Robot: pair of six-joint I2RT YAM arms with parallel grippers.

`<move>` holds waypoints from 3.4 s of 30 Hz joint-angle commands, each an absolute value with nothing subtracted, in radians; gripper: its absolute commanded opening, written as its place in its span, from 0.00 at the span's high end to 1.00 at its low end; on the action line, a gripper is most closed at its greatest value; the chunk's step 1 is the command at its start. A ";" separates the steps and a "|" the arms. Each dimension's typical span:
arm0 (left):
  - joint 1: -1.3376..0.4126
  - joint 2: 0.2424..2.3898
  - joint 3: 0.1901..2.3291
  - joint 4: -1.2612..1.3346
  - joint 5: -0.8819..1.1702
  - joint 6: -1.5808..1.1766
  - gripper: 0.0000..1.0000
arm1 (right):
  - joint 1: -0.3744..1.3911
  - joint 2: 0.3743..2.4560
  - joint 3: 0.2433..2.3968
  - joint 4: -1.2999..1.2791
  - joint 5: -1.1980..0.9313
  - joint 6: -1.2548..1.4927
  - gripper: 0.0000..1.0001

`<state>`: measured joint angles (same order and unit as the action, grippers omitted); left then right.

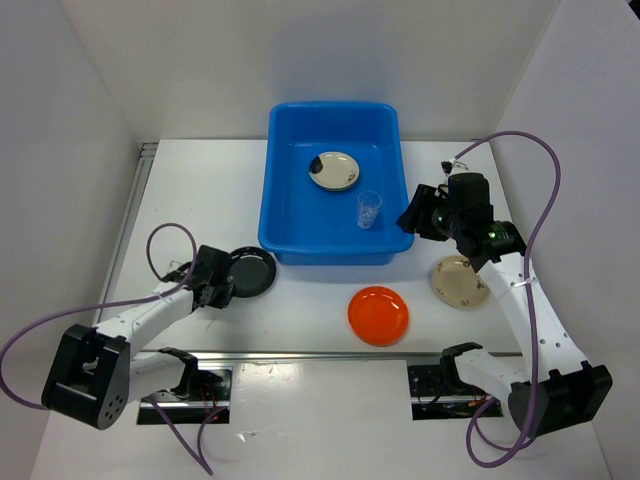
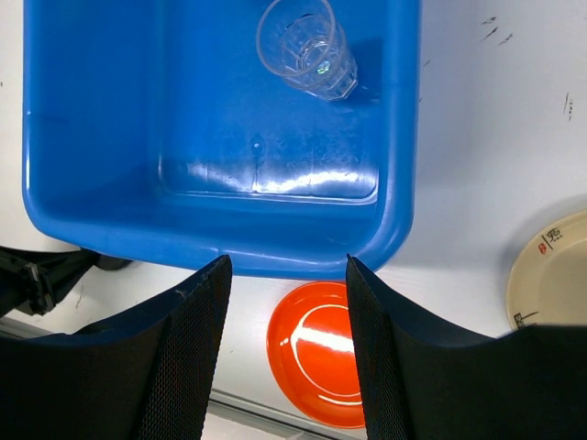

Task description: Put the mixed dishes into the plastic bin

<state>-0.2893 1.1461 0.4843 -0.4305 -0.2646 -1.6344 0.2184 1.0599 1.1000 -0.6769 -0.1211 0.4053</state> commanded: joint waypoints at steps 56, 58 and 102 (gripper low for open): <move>-0.399 2.264 2.218 -0.380 -0.044 -1.043 1.00 | 0.229 1.071 1.117 -0.673 -0.124 0.390 0.41; -0.399 2.314 2.249 -0.390 -0.044 -1.043 1.00 | 0.229 1.071 1.117 -0.673 -0.124 0.399 0.41; -0.529 1.539 1.593 -0.293 0.017 -0.997 0.29 | 0.229 0.953 1.035 -0.684 -0.138 0.430 0.41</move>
<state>-0.5232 1.6203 1.7161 -0.3038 -0.0193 -1.0042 0.2184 0.9668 1.0454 -0.7116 -0.1387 0.4179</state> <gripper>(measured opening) 0.707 0.586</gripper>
